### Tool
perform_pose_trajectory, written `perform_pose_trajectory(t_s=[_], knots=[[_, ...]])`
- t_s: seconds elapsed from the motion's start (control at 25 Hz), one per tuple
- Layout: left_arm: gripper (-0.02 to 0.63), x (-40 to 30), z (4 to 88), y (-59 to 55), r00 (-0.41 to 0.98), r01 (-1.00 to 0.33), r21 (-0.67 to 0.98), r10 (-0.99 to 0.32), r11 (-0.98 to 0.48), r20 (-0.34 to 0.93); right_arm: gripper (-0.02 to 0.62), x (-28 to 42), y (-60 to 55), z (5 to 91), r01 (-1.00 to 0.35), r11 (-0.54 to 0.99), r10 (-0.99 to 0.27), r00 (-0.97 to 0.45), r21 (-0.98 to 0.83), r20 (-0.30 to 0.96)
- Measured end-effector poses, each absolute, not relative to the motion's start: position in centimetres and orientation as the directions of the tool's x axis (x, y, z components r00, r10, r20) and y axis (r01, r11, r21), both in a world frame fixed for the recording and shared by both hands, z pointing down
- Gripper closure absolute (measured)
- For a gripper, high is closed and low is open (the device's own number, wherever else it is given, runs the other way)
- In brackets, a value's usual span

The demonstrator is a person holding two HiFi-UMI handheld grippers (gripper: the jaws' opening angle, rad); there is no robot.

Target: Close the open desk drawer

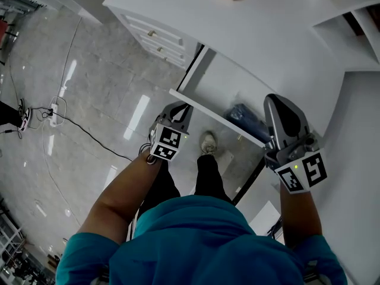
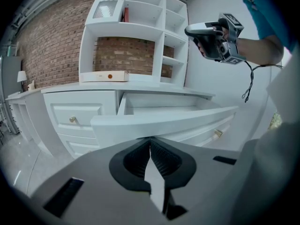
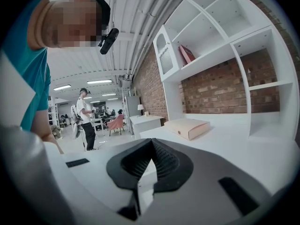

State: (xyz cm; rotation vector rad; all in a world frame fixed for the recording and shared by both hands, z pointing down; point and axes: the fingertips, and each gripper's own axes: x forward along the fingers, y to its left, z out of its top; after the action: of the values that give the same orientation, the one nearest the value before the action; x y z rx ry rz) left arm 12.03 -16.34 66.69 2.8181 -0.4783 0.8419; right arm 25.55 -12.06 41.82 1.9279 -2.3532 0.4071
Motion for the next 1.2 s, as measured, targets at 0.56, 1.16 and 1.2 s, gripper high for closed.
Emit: perform_pose_trajectory(t_s=[0.56,1.16,1.2], knots=[[0.589,14.4,66.7,-17.9,0.792,-0.339,0.055,-0.253,-0.939,0.555,0.574,28.4,-12.2,41.6,-0.979,0.134,-0.962,-0.166,-0.154,0.218],[0.589,17.6,66.5,-20.1,0.804,-0.327,0.046,-0.252,-0.944,0.538,0.574,31.1,-12.5,42.2,-0.983,0.107,-0.964,-0.14,-0.15,0.225],[0.589,17.8,66.5,-20.2,0.805,-0.326,0.049,-0.25,-0.944,0.538,0.574,31.2,-12.5,42.3,-0.983,0.106,-0.964,-0.138,-0.15,0.226]])
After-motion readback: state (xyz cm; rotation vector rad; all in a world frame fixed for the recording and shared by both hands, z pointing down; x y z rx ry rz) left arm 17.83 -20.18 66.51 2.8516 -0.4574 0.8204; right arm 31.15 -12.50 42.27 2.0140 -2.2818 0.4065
